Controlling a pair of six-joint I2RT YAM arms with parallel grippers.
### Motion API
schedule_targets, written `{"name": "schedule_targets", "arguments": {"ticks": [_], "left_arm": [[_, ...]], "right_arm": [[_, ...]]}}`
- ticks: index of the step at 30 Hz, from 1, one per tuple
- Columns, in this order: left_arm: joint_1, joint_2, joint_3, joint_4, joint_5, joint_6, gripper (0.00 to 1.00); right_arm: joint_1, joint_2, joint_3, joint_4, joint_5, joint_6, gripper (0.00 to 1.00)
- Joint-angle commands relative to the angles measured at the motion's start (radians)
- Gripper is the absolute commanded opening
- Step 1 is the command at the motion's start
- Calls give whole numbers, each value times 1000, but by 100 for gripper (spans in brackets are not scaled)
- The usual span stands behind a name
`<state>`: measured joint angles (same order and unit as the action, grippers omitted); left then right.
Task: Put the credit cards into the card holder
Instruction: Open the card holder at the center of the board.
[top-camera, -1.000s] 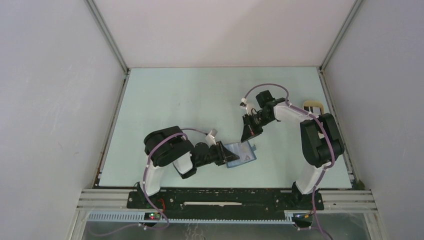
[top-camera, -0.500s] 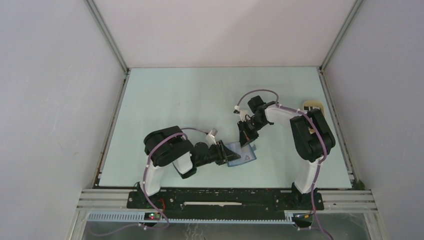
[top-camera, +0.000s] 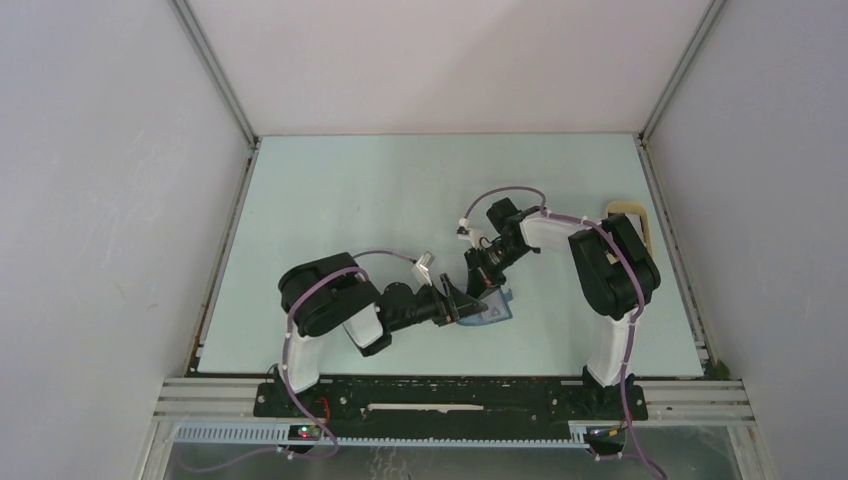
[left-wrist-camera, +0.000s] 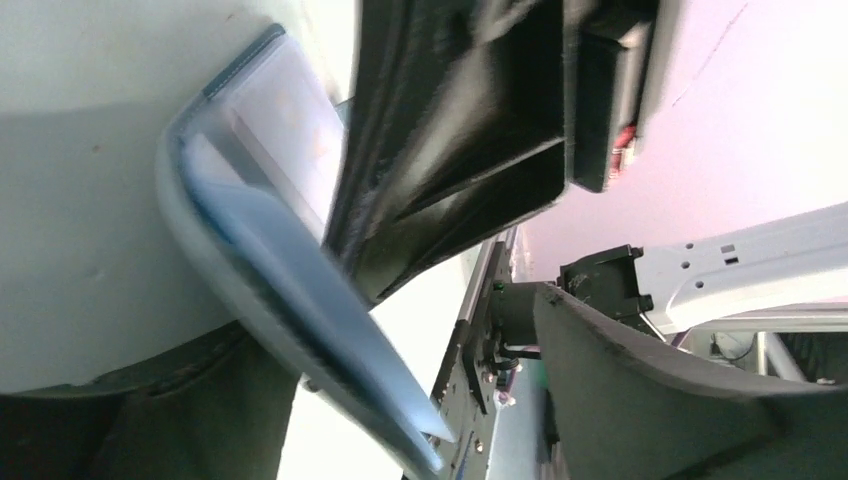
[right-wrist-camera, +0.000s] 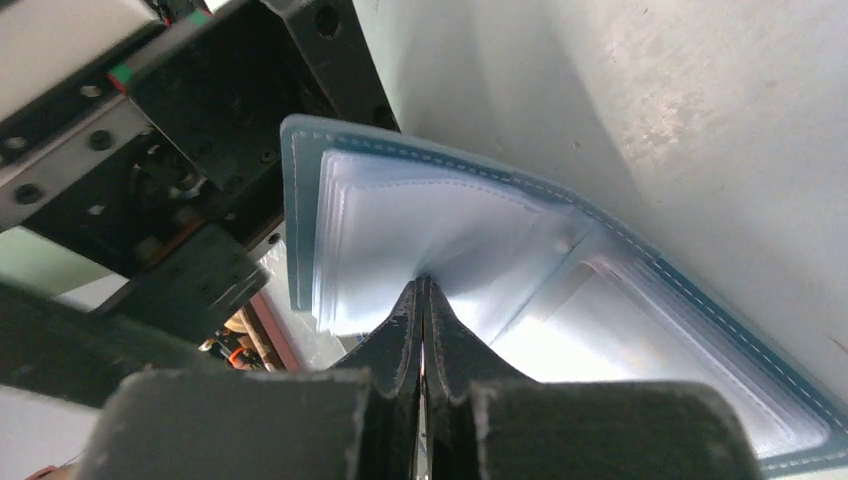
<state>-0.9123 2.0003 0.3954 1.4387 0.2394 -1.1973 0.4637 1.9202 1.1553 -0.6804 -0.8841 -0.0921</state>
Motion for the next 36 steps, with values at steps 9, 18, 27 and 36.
{"name": "schedule_targets", "arguments": {"ticks": [9,18,27,36], "left_arm": [[32,-226,-91,-359,-125,98,100],[20,-417,-92,-672,-215,181,100],[-8,-806,-61,-1053,-391,407,100],[4,-981,-10,-1012,-407,640,100]], "right_arm": [[-13,34,34,4,9,22,5],[-19,24,35,13,-26,17,7],[-21,-46,35,7,246,-37,10],[-54,-124,65,-94,222,-160,12]]}}
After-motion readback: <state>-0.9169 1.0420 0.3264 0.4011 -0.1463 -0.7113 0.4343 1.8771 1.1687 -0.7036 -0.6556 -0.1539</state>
